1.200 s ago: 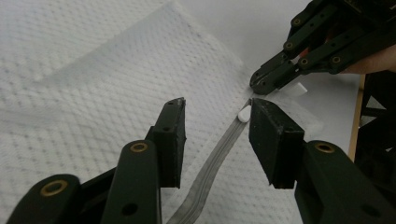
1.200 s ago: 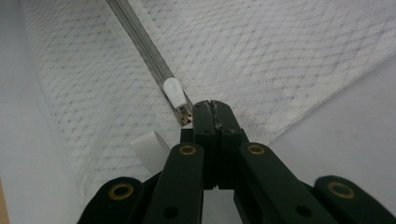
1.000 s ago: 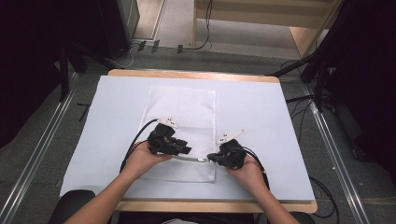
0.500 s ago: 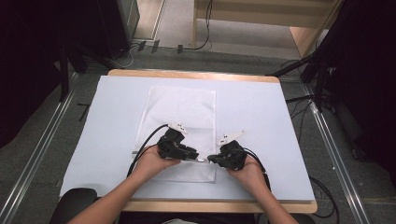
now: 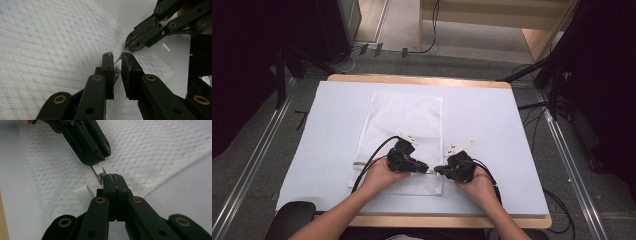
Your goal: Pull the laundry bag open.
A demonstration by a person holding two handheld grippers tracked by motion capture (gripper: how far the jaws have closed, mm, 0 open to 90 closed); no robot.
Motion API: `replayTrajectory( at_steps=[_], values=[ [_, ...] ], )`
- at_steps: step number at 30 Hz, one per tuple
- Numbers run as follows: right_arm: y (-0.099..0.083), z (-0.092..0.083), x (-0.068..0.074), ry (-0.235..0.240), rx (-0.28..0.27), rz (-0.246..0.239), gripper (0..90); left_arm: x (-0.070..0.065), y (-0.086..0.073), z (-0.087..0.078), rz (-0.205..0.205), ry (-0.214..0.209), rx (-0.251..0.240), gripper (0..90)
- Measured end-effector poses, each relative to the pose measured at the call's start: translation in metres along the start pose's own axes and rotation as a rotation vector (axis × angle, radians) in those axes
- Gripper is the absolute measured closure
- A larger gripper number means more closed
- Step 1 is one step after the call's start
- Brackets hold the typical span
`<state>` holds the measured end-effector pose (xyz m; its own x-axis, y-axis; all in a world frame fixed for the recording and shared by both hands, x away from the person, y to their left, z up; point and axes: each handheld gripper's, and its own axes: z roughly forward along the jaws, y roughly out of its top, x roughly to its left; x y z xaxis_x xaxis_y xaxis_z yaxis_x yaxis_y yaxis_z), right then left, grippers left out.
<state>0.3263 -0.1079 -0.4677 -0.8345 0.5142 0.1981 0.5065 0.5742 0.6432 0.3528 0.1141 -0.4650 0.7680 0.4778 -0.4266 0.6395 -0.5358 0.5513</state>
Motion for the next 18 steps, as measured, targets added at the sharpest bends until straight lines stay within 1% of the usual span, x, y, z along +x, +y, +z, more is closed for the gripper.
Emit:
replayTrajectory(
  at_steps=[3, 5, 7, 8, 9, 12, 14, 17, 18],
  values=[
    [0.0, 0.0, 0.0001, -0.001, 0.0, -0.001, 90.0, -0.0005, -0.0009, 0.0018, -0.01, -0.012, -0.001, 81.4],
    [-0.0001, -0.0001, -0.0001, 0.0, 0.0, -0.002, 90.0, -0.0015, -0.0009, 0.0022, -0.014, -0.029, -0.004, 81.5],
    [-0.0002, -0.0001, -0.0002, 0.0, -0.001, -0.002, 90.0, -0.0024, -0.0009, 0.0028, -0.015, -0.035, -0.008, 81.7],
    [-0.0002, 0.0, -0.0002, 0.0, -0.001, 0.0, 90.0, -0.0037, -0.0007, 0.0033, -0.01, -0.031, -0.005, 81.8],
    [-0.0002, -0.0001, -0.0001, -0.001, -0.001, -0.003, 90.0, -0.0052, -0.0011, 0.0053, -0.002, -0.037, 0.007, 81.9],
    [-0.0003, -0.0001, -0.0001, -0.001, -0.001, -0.003, 90.0, -0.0072, -0.0019, 0.0075, 0.01, -0.031, 0.014, 81.8],
    [-0.0003, 0.0, 0.0001, -0.002, -0.002, -0.004, 90.0, -0.0075, -0.002, 0.0083, 0.011, -0.033, 0.009, 82.5],
    [-0.0005, -0.0001, 0.0002, -0.003, -0.004, -0.008, 90.0, -0.0073, -0.0017, 0.0092, 0.002, -0.025, 0.005, 84.0],
    [-0.0008, -0.0002, 0.0003, -0.003, -0.004, -0.008, 90.0, -0.0074, -0.0016, 0.0092, 0.004, -0.024, 0.006, 85.8]
  ],
)
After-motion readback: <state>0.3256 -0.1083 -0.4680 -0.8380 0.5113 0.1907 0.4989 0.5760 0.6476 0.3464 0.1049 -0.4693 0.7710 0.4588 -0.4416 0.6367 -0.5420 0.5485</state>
